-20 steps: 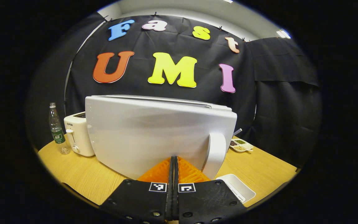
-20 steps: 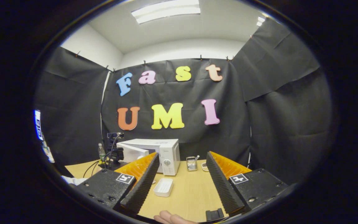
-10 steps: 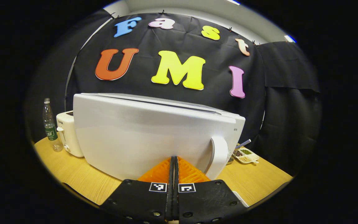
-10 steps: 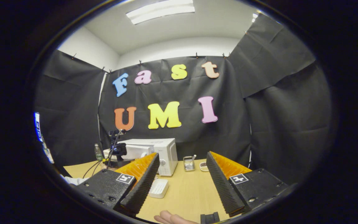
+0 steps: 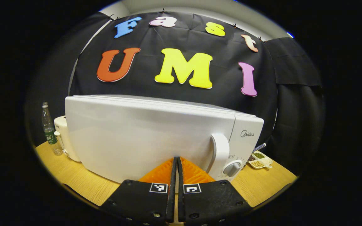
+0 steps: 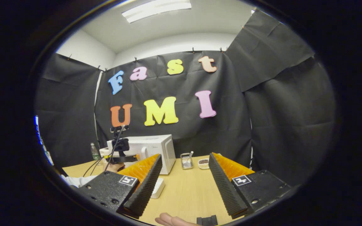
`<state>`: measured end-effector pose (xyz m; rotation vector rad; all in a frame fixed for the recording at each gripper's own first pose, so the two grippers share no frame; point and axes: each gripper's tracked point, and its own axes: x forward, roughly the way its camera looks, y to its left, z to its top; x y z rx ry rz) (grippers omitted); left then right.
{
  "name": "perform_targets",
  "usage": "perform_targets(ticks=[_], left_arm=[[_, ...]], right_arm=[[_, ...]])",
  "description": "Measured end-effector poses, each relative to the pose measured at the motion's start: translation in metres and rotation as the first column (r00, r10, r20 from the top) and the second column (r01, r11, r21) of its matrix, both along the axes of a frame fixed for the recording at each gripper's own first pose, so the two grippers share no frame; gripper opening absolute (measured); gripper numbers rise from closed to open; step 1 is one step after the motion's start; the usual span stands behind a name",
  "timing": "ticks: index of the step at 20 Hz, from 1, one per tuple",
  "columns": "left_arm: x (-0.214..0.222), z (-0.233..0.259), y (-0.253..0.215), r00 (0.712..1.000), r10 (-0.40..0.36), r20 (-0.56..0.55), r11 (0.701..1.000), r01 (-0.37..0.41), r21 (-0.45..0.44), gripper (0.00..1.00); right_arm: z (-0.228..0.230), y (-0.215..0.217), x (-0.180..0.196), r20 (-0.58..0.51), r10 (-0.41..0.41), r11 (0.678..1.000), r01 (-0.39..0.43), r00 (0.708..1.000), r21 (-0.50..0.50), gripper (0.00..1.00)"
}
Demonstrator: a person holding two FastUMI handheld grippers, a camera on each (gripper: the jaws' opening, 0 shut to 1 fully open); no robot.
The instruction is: Open the microwave oven with the left hand, put the food in, and close the microwave oven.
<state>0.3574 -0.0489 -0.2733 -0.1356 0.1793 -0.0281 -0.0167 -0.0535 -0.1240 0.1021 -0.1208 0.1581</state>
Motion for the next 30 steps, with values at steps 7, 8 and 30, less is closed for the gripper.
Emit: perform_targets(ticks=[7,8,30], left_arm=[[-0.005,-0.004,-0.007,0.999,-0.029,-0.027,0.997,0.027,-0.073,0.02],[-0.011,-0.007,-0.002,0.998,-0.023,-0.061,0.996,0.018,-0.085,0.01],[-0.313,0.160,0.067,0.997,-0.060,0.051,0.998,0.059,0.019,0.93]], right_arm=[[0.009,-0.004,-0.008,0.023,-0.041,0.999,0.041,0.999,-0.018,0.94],[0.010,-0.004,-0.010,0.025,-0.048,0.999,0.049,0.999,-0.021,0.95],[0.046,0.089,-0.057,-0.003,-0.030,0.997,0.029,1.000,-0.076,0.94]])
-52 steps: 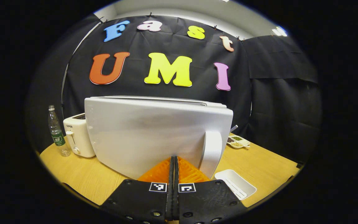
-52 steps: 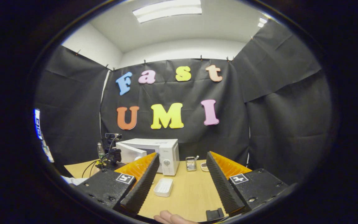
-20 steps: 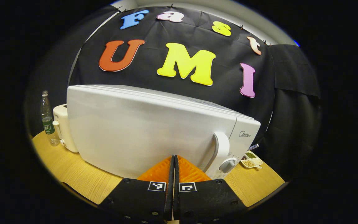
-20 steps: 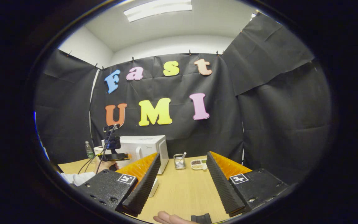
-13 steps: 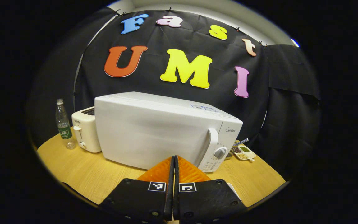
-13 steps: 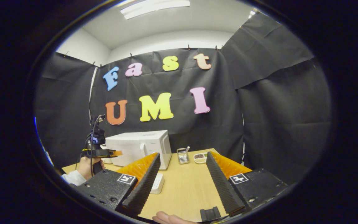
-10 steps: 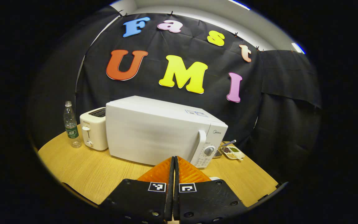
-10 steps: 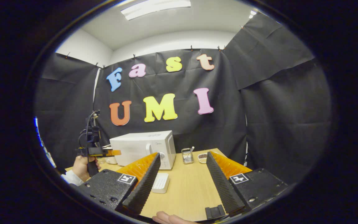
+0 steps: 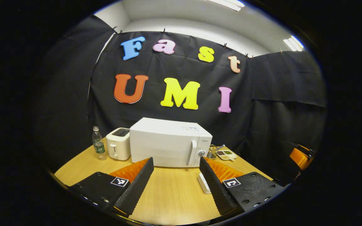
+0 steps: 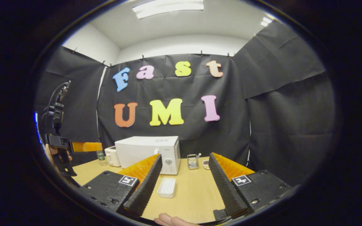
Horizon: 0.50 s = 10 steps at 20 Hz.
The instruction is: Open the microwave oven with the left hand, put the food in, and close the microwave oven.
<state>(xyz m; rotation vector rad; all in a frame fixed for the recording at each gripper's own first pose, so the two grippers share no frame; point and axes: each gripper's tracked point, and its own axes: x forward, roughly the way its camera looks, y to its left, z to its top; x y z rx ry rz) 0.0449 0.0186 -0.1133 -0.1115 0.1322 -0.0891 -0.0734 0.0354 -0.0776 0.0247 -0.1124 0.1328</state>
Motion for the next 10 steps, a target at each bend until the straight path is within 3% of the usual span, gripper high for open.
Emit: perform_targets(ticks=[1,2,8,9,10], left_arm=[[-0.012,0.006,0.005,1.000,0.014,0.015,1.000,-0.015,0.023,0.80],[-0.023,0.009,0.008,0.999,0.029,0.024,0.998,-0.030,0.046,0.93],[-0.077,0.020,0.020,0.994,0.090,0.068,0.989,-0.097,0.108,0.93],[-0.084,0.021,0.020,0.993,0.097,0.072,0.988,-0.104,0.110,0.93],[-0.091,0.023,0.019,0.992,0.100,0.077,0.988,-0.108,0.108,0.93]], right_arm=[[0.003,0.005,0.000,0.002,0.002,1.000,-0.002,1.000,-0.010,0.95],[0.006,0.010,0.000,0.005,0.002,1.000,-0.001,1.000,-0.020,0.94],[0.023,0.038,-0.010,0.032,0.006,0.999,-0.004,0.999,-0.054,0.94],[0.024,0.042,-0.013,0.034,0.005,0.998,-0.003,0.999,-0.059,0.87],[0.026,0.045,-0.015,0.036,0.005,0.998,-0.003,0.999,-0.062,0.95]])
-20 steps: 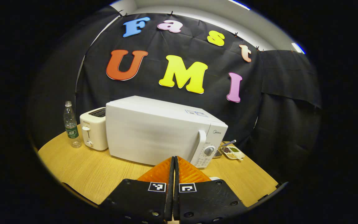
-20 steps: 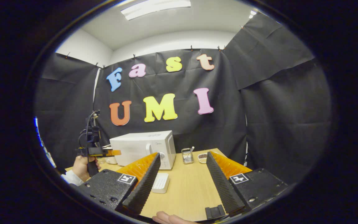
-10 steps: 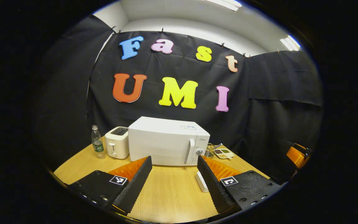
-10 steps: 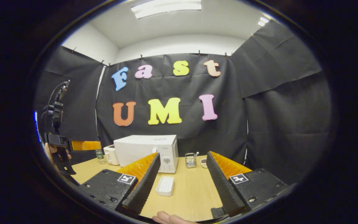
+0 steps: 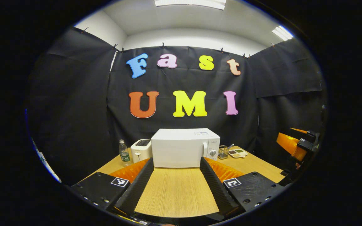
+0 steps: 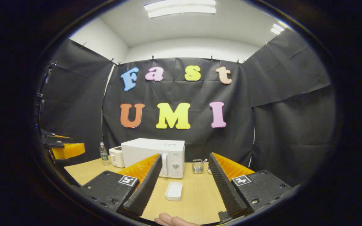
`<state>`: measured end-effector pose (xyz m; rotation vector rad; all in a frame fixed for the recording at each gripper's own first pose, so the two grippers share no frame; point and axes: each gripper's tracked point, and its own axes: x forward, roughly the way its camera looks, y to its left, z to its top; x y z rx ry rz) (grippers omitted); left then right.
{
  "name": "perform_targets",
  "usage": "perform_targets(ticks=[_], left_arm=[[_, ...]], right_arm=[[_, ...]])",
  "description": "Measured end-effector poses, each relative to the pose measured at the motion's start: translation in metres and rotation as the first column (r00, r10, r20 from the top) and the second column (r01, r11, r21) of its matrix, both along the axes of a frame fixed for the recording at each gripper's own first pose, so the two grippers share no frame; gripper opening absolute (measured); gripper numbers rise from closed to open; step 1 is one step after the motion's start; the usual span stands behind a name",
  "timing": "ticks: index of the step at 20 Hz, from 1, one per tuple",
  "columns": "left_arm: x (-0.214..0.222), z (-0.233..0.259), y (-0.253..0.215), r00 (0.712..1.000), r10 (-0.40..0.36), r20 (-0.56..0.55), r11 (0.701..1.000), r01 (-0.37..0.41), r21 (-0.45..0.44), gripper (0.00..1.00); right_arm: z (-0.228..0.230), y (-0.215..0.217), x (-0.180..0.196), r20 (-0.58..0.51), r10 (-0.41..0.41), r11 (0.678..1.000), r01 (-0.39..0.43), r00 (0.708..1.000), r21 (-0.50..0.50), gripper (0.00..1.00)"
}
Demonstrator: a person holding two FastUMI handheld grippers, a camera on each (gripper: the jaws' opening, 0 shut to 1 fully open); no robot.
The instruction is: Open the microwave oven with the left hand, put the food in, and close the microwave oven.
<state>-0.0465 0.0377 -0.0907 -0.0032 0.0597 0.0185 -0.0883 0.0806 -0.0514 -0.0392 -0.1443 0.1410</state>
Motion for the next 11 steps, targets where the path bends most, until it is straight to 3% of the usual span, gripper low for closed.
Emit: perform_targets(ticks=[2,3,4,5,6,9,11], left_arm=[[-0.012,0.004,-0.004,1.000,-0.006,0.018,1.000,0.006,-0.013,0.94],[-0.016,0.008,-0.005,0.999,-0.007,0.034,1.000,0.008,-0.017,0.94],[-0.019,0.009,-0.006,0.999,-0.007,0.042,1.000,0.008,-0.013,0.93],[-0.022,0.005,-0.008,0.999,-0.011,0.041,1.000,0.011,-0.008,0.93],[-0.023,0.004,-0.009,0.999,-0.014,0.042,1.000,0.014,-0.005,0.93],[-0.023,0.003,-0.008,0.999,0.007,0.040,1.000,-0.007,-0.018,0.93],[-0.022,0.007,-0.001,0.998,0.038,0.056,0.999,-0.037,-0.027,0.94]], right_arm=[[0.004,0.004,-0.003,0.010,-0.002,1.000,0.002,1.000,0.003,0.95],[0.005,0.005,-0.004,0.013,-0.005,1.000,0.005,1.000,0.003,0.87],[0.005,0.005,-0.006,0.015,-0.006,1.000,0.006,1.000,0.002,0.87],[0.006,0.006,-0.006,0.017,-0.005,1.000,0.005,1.000,0.003,0.95],[0.005,0.006,-0.006,0.017,-0.006,1.000,0.006,1.000,0.006,0.87],[0.003,0.003,-0.008,0.013,-0.010,1.000,0.010,1.000,0.015,0.87],[0.002,-0.002,-0.006,0.013,-0.013,1.000,0.013,1.000,0.015,0.97]])
